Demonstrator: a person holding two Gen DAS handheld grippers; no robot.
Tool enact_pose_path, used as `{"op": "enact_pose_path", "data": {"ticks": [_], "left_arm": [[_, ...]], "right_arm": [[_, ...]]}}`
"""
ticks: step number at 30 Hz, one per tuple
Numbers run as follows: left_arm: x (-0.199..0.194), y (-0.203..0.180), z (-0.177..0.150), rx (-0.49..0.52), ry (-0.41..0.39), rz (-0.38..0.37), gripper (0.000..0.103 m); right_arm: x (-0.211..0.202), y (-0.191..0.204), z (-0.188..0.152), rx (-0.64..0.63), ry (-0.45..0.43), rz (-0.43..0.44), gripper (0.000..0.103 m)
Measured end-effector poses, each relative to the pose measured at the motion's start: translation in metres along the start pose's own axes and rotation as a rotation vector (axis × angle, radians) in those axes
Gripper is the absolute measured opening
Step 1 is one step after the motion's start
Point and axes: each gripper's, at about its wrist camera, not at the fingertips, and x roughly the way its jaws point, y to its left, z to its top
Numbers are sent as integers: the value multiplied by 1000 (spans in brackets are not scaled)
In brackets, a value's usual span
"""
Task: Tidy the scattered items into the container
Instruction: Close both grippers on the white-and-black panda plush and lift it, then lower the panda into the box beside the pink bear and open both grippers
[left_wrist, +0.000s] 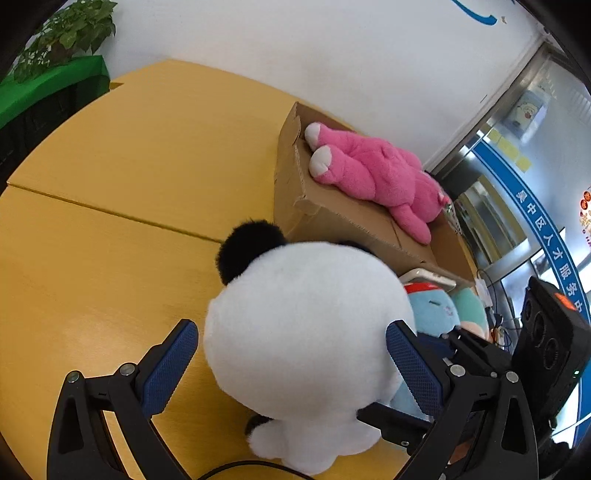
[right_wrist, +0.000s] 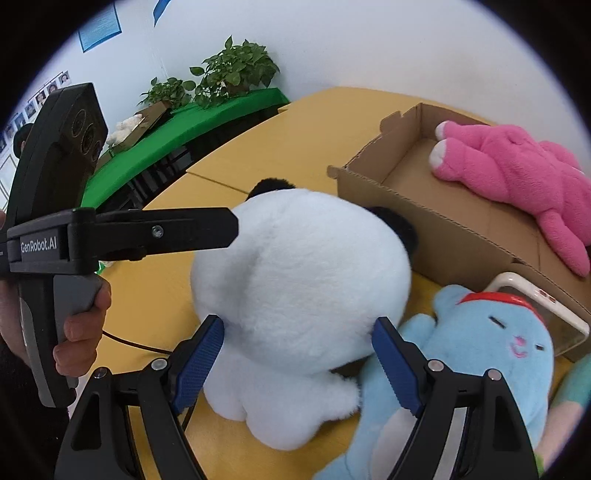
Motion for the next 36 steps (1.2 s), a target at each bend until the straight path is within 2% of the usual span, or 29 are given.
{"op": "enact_pose_path", "data": {"ticks": [3, 4, 7, 9, 16, 17, 20, 24, 27, 30, 33, 36], "left_arm": [[16, 10, -3, -37, 43, -85, 103], [18, 10, -3, -35, 45, -89, 103], [19, 3, -7, 12, 45, -71, 100], [19, 1, -9, 19, 47, -70, 95], [1, -9, -9, 5, 25, -79, 75], [-4, -13, -9, 16, 18, -73, 74], [-29, -36, -2, 83, -37, -67, 73], [-61, -78, 30, 196, -140, -90, 73], [-61, -112, 68, 314, -166, -94, 73], [-43, -148, 111, 412, -163, -96, 73], [-18, -172, 149, 447, -141, -120, 74], [15, -178, 172, 439, -113, -133, 74]], "right_arm": [[15, 8, 5, -34, -12, -12, 98], [22, 6, 5, -24, -1, -14, 102], [33, 6, -2, -7, 9, -22, 102], [33, 11, -7, -26, -3, -41, 99], [23, 12, -5, -40, -21, -42, 76], [18, 12, -5, -36, -29, -36, 72], [-6, 12, -2, -16, -91, -10, 70], [-56, 6, 23, -9, -241, -37, 70], [-83, -15, 49, 12, -325, -70, 70], [-93, -47, 82, 36, -378, -125, 70], [-90, -85, 115, 84, -390, -168, 70], [-74, -121, 134, 141, -380, -181, 70]]}}
